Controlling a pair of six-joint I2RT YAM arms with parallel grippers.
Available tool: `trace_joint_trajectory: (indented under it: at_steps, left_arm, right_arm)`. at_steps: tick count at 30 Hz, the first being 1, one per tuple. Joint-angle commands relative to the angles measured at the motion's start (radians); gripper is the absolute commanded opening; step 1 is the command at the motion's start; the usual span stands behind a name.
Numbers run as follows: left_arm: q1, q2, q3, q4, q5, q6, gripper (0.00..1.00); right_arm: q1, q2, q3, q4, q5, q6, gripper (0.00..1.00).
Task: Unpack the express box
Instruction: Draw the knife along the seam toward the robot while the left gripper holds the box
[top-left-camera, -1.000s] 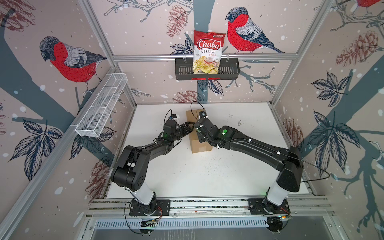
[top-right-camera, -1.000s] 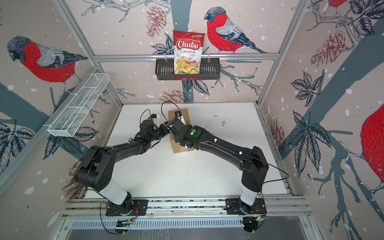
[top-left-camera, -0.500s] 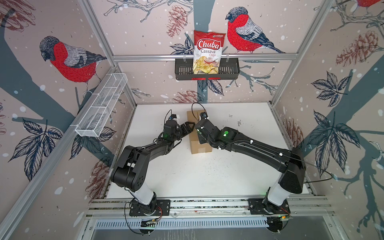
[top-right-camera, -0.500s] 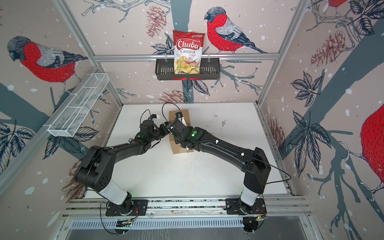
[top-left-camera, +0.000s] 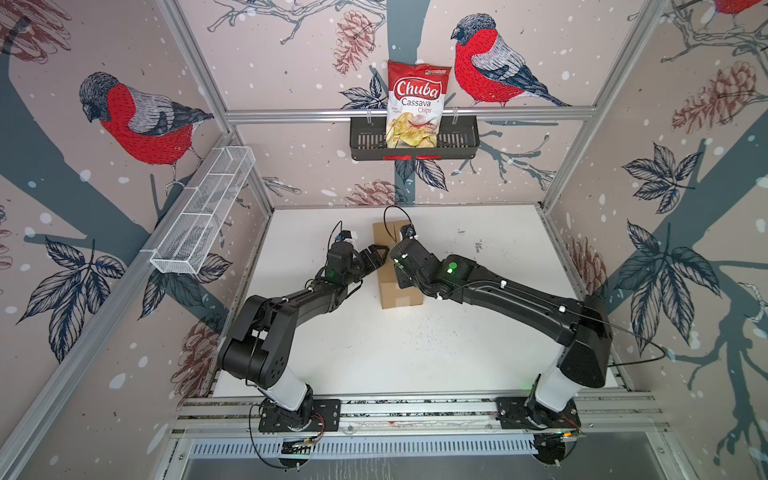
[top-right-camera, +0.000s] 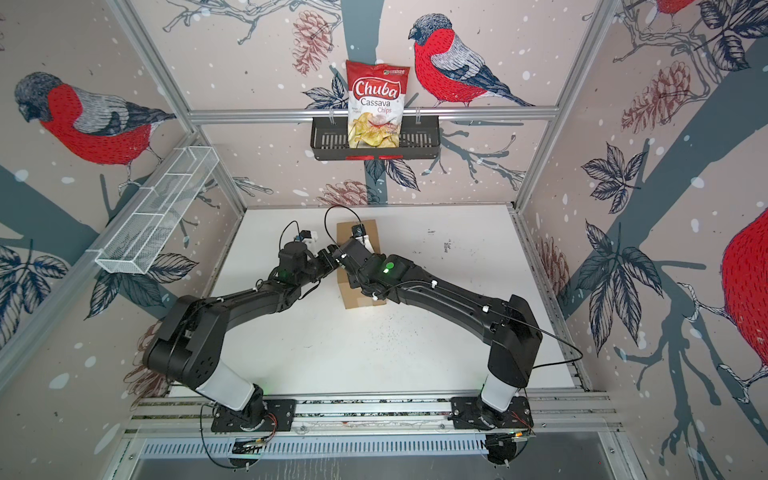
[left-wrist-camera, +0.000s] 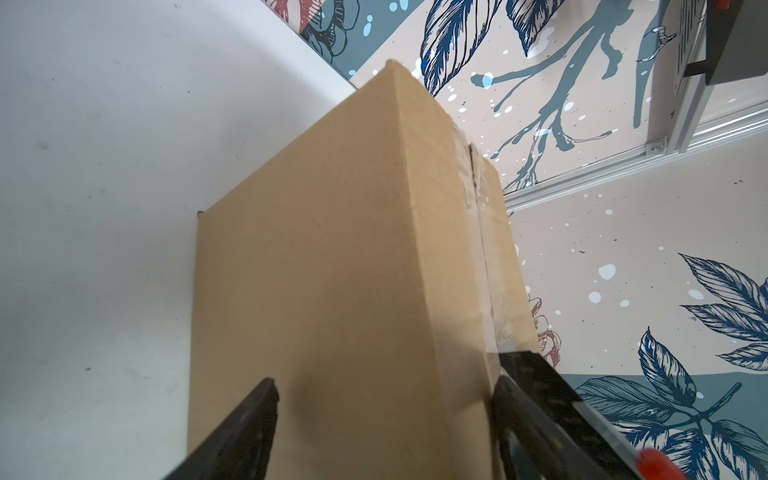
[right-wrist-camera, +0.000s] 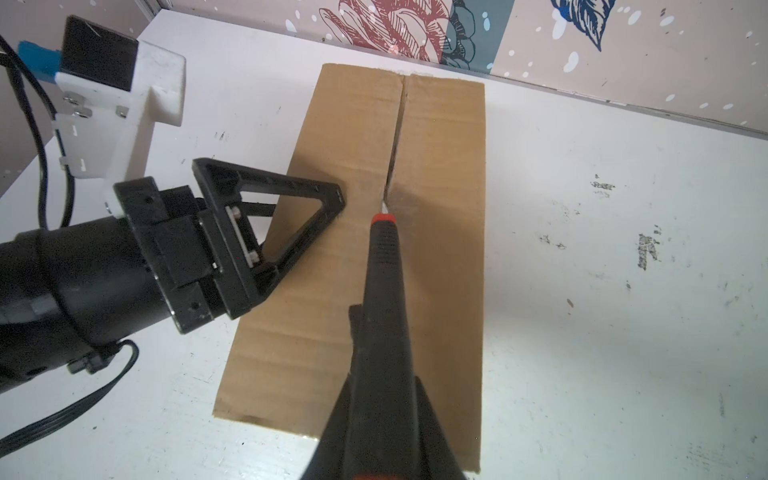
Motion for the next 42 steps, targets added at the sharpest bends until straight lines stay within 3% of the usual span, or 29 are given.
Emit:
trace_joint_trajectory:
  at_steps: [1, 11, 17, 24, 28, 42]
  left_arm:
    - [-0.007, -0.035, -0.003, -0.063, 0.017, 0.024, 0.81]
    - [-0.084, -0.177, -0.05, -0.202, 0.045, 0.076, 0.83]
    - [-0.177, -0.245, -0.107, -0.239, -0.015, 0.044, 0.83]
    - [-0.2, -0.343, -0.157, -0.289, -0.058, 0.03, 0.8]
    - [-0.207, -0.343, -0.148, -0.306, -0.039, 0.036, 0.8]
    - [-0.214, -0.304, -0.173, -0.224, -0.162, -0.02, 0.8]
  right_arm:
    - [-0.003, 0.004, -0.007, -0.071, -0.045, 0.017, 0.0]
    - [-0.007, 0.004, -0.009, -0.067, -0.057, 0.015, 0.0]
    - [-0.004, 0.002, -0.009, -0.069, -0.06, 0.016, 0.0]
    - [-0.001, -0.003, -0.013, -0.078, -0.059, 0.017, 0.0]
    - [0.0, -0.008, -0.022, -0.079, -0.058, 0.017, 0.0]
    - [0.014, -0.019, -0.019, -0.11, -0.064, 0.008, 0.0]
